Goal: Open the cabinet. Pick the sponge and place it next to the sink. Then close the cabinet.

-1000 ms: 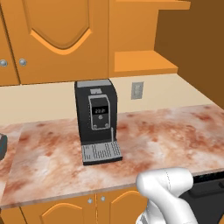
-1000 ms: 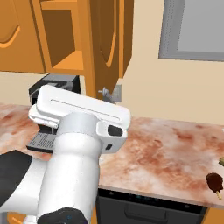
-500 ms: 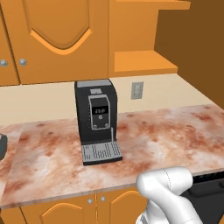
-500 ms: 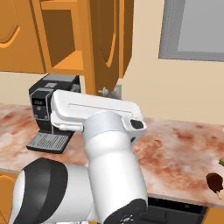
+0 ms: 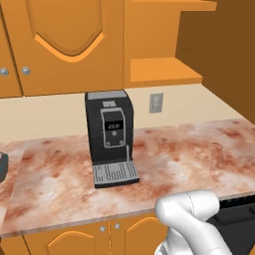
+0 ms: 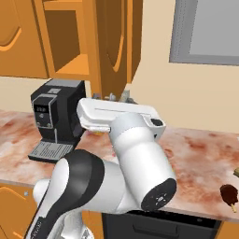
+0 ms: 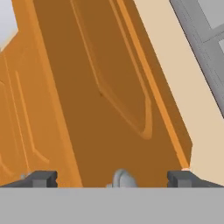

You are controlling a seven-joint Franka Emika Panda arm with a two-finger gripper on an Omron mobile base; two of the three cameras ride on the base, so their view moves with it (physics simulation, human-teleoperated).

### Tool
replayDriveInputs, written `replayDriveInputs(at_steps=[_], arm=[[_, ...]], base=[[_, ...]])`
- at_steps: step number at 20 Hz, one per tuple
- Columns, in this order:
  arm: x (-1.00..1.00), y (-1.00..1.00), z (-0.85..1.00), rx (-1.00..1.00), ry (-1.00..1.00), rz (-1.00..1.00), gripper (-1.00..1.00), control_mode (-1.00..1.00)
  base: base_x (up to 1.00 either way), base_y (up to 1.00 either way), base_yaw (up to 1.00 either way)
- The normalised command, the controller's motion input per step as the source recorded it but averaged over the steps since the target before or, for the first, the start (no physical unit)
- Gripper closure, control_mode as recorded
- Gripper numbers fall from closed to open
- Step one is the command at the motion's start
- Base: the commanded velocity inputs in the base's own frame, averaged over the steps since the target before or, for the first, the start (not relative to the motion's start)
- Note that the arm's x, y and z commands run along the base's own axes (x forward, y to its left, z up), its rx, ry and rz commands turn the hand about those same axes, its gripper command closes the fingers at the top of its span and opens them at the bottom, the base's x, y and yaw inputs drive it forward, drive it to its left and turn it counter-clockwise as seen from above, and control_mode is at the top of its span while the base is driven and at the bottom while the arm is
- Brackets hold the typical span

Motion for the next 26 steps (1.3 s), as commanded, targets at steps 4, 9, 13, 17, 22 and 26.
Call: replayDriveInputs(at_steps=[4,9,13,17,22,26], arm=[[0.05,-0.50,0.00,0.00,-0.10,0.08,-1.00,-1.00],[0.00,-0.25,0.00,0.00,-0.08,0.15,-1.00,-1.00],[0.01,-0.01,0.00,-0.01,0.00,0.26,-1.00,-1.00],[0.03,0.00,0.00,-0.01,0.00,0.29,-1.00,-1.00],[0.35,0.00,0.00,-0.02,0.00,0.30,-1.00,-1.00],[0.26,0.00,0.00,-0.02,0.00,0.30,-1.00,-1.00]], base=[[0.00,0.00,0.00],[0.00,0.00,0.00],[0.00,0.00,0.00],[0.00,0.00,0.00],[0.00,0.00,0.00],[0.00,0.00,0.00]])
